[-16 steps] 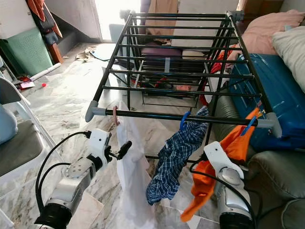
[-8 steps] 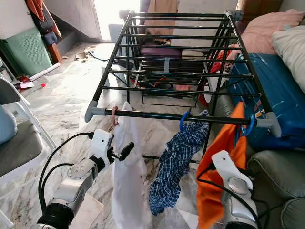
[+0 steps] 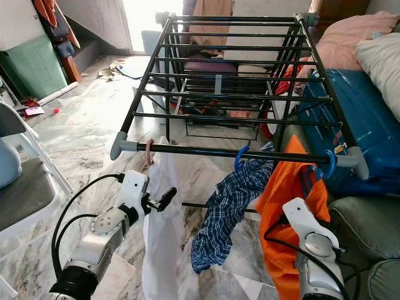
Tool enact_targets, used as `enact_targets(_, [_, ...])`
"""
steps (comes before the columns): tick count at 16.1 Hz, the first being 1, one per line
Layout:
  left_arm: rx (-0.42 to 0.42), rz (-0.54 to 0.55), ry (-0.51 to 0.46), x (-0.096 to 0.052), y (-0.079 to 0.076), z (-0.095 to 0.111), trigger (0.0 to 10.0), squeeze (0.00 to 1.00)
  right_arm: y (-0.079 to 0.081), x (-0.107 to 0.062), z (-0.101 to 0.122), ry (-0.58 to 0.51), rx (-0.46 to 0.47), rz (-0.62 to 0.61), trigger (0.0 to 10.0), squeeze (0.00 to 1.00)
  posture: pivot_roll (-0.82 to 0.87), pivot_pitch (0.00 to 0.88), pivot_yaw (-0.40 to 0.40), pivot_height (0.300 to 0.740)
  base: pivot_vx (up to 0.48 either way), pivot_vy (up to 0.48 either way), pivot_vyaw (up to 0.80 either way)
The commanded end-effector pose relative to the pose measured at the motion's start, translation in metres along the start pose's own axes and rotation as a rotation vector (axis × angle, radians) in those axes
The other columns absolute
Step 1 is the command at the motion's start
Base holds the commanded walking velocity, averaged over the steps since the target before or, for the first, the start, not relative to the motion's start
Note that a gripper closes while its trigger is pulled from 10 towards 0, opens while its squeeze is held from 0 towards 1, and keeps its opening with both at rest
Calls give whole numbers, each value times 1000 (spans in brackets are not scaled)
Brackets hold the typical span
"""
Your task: Hang hanger
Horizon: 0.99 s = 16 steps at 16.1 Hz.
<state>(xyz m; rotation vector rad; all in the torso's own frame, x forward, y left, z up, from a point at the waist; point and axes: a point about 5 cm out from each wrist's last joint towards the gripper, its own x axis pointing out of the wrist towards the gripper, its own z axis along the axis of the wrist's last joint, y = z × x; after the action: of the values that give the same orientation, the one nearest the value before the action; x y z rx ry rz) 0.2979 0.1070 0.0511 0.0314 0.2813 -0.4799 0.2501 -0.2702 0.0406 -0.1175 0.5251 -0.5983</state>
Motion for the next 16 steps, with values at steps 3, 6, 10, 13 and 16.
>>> enact_targets(3, [15,0,-2,3,1,3,10000,0,2,-4,12,-83,-3,28,0,0,-67,0,4,740,0,0,0])
enact_targets(6, [16,4,-2,3,1,2,10000,0,0,-11,15,-139,-7,54,0,0,-68,0,4,740,0,0,0])
enact_targets(10, [18,8,-1,3,2,2,10000,0,-9,-27,17,-244,-3,60,0,0,-77,0,12,740,0,0,0])
enact_targets(13, [18,6,-1,3,1,2,10000,0,-14,-41,17,-303,18,71,0,0,-79,0,12,740,0,0,0])
enact_targets(16, [15,26,-6,4,4,3,10000,0,-12,-70,-10,-241,20,123,10000,0,-80,0,11,740,0,0,0])
